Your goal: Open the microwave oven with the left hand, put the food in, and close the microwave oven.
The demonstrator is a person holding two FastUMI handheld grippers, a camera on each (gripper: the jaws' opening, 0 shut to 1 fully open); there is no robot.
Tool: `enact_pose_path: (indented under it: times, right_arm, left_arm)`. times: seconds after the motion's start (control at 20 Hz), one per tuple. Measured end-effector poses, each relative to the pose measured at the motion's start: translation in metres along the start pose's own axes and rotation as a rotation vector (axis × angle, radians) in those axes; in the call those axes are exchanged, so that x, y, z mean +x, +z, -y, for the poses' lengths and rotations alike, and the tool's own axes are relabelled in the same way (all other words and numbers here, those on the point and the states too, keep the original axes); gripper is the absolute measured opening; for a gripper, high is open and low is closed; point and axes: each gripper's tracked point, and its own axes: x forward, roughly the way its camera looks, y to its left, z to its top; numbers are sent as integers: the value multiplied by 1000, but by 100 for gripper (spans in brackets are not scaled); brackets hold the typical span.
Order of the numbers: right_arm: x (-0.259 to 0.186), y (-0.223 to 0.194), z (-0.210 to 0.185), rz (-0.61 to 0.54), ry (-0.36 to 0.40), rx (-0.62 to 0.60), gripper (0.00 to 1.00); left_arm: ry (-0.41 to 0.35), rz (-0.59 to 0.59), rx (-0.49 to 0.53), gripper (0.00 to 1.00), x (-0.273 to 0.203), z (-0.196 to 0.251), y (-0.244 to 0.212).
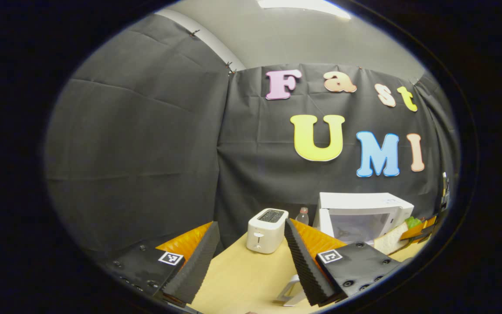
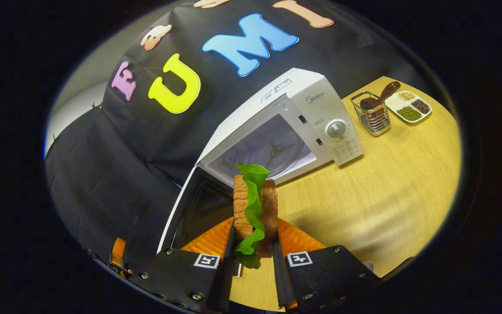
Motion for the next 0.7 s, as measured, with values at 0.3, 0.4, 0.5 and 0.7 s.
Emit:
enact_pose_path:
  times: [0.3, 0.4, 0.5, 0.7]
  right_arm:
    - [60, 17, 1, 100, -43, 18, 41]
    - [80, 24, 1, 125, -55, 20, 41]
    - [100, 31, -2, 149, -55, 33, 41]
    - [138, 42, -2, 188, -81, 17, 41]
  left_arm:
    - [2, -32, 6, 96, 26, -26, -10]
    - [-1, -46, 6, 96, 29, -32, -15]
    - [1, -65, 23, 96, 35, -39, -22]
    - [15, -95, 53, 96, 42, -52, -32]
